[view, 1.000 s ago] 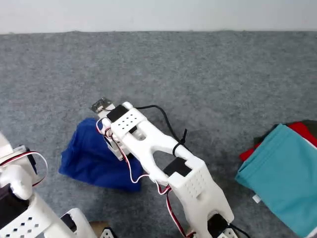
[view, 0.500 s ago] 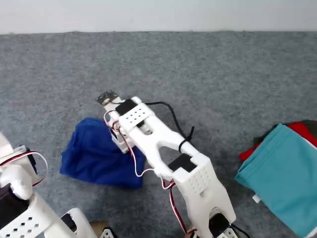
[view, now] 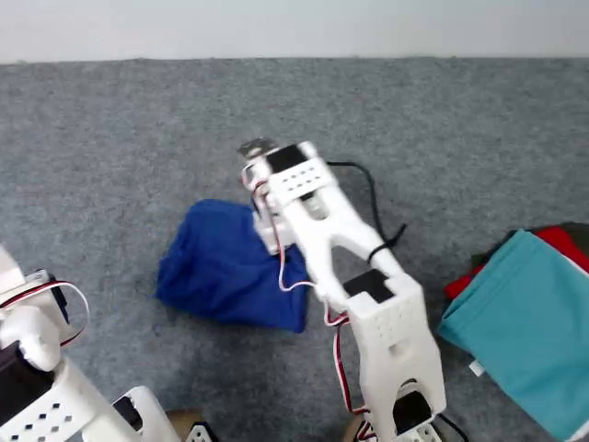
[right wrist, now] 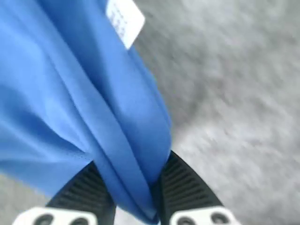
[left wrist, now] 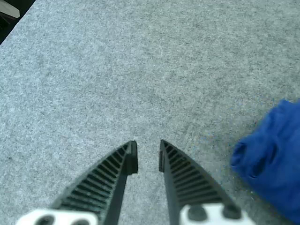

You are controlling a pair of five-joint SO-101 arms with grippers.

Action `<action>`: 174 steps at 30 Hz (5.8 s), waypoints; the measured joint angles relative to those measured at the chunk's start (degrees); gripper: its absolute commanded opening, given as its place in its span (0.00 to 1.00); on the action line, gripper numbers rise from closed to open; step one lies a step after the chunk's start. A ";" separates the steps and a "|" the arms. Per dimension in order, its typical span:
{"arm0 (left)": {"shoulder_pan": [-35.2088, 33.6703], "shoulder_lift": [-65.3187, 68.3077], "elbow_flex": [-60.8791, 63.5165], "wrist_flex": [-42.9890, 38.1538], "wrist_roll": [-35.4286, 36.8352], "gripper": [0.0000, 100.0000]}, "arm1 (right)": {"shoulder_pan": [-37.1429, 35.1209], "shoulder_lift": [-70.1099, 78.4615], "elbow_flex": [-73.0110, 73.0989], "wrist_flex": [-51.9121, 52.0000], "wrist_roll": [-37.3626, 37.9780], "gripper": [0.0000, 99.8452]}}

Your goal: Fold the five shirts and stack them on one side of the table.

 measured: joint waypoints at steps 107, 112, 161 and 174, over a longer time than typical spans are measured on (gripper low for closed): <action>0.00 0.00 0.00 0.00 0.00 0.09 | 85.89 -48.62 11.52 6.33 25.14 0.39; 0.00 0.00 0.00 0.00 0.00 0.09 | 75.08 -60.84 24.44 6.33 25.05 0.39; 14.68 -0.18 13.98 -4.13 0.00 0.09 | 31.21 -56.70 47.12 -9.41 27.08 0.39; 32.70 -0.18 41.85 -21.19 0.18 0.09 | 19.52 -39.30 69.19 -30.51 24.00 0.39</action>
